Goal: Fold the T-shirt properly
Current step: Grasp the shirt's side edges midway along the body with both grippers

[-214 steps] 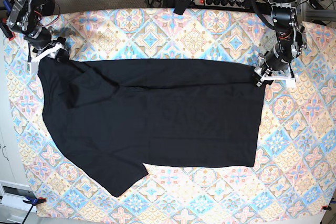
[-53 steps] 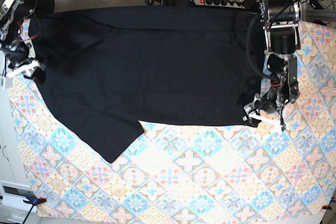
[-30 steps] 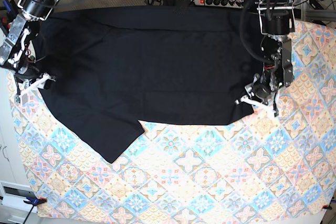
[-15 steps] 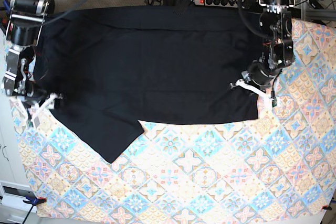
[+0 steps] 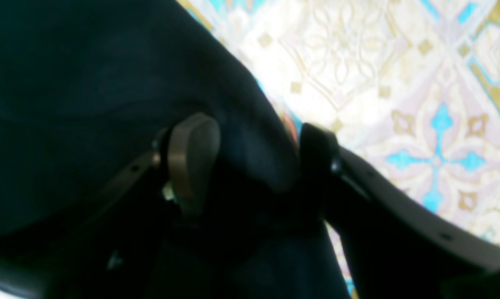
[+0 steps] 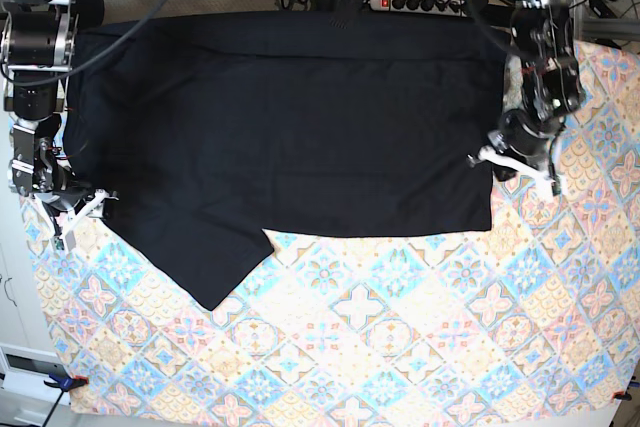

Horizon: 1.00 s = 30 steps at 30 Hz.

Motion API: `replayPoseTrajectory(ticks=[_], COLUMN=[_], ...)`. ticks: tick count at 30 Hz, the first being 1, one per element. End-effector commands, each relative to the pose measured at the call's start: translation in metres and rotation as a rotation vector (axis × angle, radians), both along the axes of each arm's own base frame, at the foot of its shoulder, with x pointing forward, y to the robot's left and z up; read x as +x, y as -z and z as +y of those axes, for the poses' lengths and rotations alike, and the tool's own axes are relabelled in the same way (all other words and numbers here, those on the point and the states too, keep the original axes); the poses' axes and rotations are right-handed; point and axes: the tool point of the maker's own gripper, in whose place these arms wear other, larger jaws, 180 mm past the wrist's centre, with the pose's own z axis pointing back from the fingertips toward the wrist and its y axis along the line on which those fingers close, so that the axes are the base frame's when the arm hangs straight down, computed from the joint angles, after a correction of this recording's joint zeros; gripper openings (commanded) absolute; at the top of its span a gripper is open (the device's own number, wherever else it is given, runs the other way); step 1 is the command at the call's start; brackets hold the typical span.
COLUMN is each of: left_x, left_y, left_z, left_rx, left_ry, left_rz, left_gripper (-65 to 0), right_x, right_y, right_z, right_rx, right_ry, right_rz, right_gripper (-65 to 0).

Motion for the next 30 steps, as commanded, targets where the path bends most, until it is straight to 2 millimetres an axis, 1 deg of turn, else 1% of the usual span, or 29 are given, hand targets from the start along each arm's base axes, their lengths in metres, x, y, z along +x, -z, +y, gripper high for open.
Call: replayPoseTrajectory(ticks=[1,3,4,6,7,10,12,15,18,22,24,28,30], left_x=[0.018,0.028,0.035,0.044,0.050,0.059,0.063,0.062,0.064,0.066,0.066,0.066,0.066], left_y=[-0.007,0.004,0.009,0.018,0.017,0.019,0.026,0.042,0.050,0.059,0.062,0.068,0.070], left_z=[0.006,0.022,0.022,0.017,0.016,0.008,0.009,0.016,0.021,0.013,0.005,-0.018,-0.033], left_rx=[-0.006,-0.008,-0.010,-0.009,-0.001,0.001,-0.006,-0.022,-0.024,-0.047,-0.063,-0.103,-0.127], left_ry=[-0.002,-0.027,-0.021,0.006,0.019,0.047,0.040,0.009,-0.018,-0.030,-0.027,-0.012,0.018], left_rz=[-0.033,0.002,0.021,0.052,0.053,0.063,0.085,0.136,0.138,0.146,0.150,0.154,0.150], left_gripper=[-55.9,-48.6,-44.3,-38.7,-36.1,-30.8,-28.2,-26.9,-27.0,-27.4,-27.4,-27.6,-27.6], right_x=[0.011,0.010,0.010,0.010,0.011,0.011,0.011,0.010,0.010,0.010,0.010,0.010,0.010], right_y=[-0.018,-0.017,-0.017,-0.017,-0.017,-0.017,-0.017,-0.017,-0.018,-0.018,-0.018,-0.017,-0.017], right_z=[-0.014,-0.014,-0.014,-0.014,-0.014,-0.014,-0.014,-0.015,-0.015,-0.015,-0.015,-0.015,-0.015], right_rx=[-0.021,-0.021,-0.021,-0.021,-0.022,-0.022,-0.022,-0.021,-0.020,-0.020,-0.020,-0.020,-0.020], right_ry=[0.015,0.015,0.015,0.015,0.014,0.014,0.014,0.016,0.019,0.019,0.019,0.019,0.019], right_rz=[-0.044,-0.043,-0.043,-0.043,-0.044,-0.044,-0.044,-0.044,-0.046,-0.046,-0.046,-0.044,-0.041], right_gripper=[-31.2,-31.2,-31.2,-31.2,-31.2,-31.2,-31.2,-31.2,-31.2,-31.2,-31.2,-31.2,-31.2])
